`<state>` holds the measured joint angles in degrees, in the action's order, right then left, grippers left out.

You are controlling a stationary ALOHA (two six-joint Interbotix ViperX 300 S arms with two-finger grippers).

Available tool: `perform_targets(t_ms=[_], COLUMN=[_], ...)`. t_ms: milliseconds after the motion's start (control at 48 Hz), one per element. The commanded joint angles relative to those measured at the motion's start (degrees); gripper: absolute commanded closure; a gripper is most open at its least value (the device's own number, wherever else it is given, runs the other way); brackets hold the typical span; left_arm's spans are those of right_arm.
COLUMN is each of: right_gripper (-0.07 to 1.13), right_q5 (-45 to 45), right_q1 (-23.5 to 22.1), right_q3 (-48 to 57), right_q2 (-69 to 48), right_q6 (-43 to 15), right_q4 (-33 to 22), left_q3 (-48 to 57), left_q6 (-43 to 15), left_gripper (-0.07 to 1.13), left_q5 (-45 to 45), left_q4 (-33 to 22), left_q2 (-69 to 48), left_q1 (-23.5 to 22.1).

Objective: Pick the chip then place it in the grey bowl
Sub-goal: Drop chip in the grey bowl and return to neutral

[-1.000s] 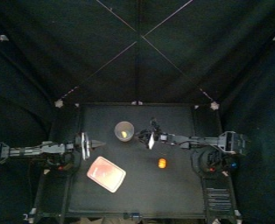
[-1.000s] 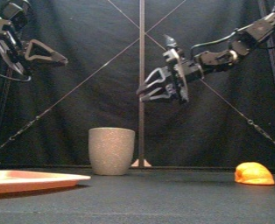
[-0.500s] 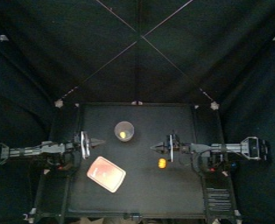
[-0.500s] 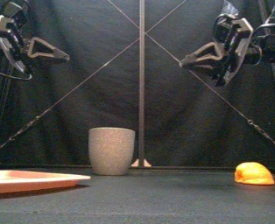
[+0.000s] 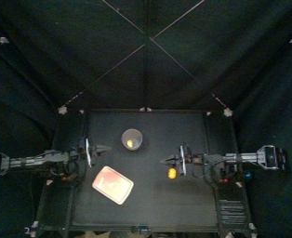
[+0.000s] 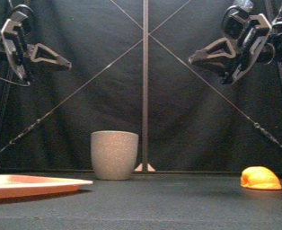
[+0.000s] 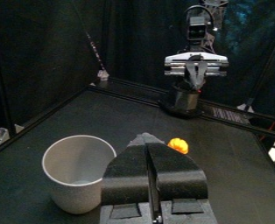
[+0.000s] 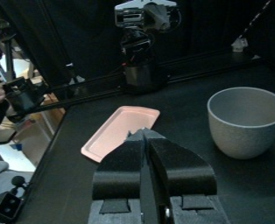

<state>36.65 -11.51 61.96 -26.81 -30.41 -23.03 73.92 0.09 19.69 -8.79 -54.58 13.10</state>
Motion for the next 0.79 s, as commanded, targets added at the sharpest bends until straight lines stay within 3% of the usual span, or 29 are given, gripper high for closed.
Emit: perform_targets(t_ms=[21,292,792], right_gripper=[0.73,0.73,0.73], right_q5=[0.44,0.97,3.87], right_q1=[-2.29,-3.69,-1.05], right_q3=[-1.58,-1.76,-1.93], right_q2=[-0.88,-0.88,1.14], right_q6=[0.35,3.34,3.6], right_q4=[-0.97,-1.05,-0.44], left_q3=[-1.67,-1.67,-3.43], left_q6=[-0.35,-0.35,-0.09], left_gripper=[0.96,0.96,0.96], left_q5=[0.18,0.88,3.69], left_q4=[1.14,8.53,8.88], left_q2=[0.62,1.93,8.0], left_q1=[-0.18,-1.93,-3.52])
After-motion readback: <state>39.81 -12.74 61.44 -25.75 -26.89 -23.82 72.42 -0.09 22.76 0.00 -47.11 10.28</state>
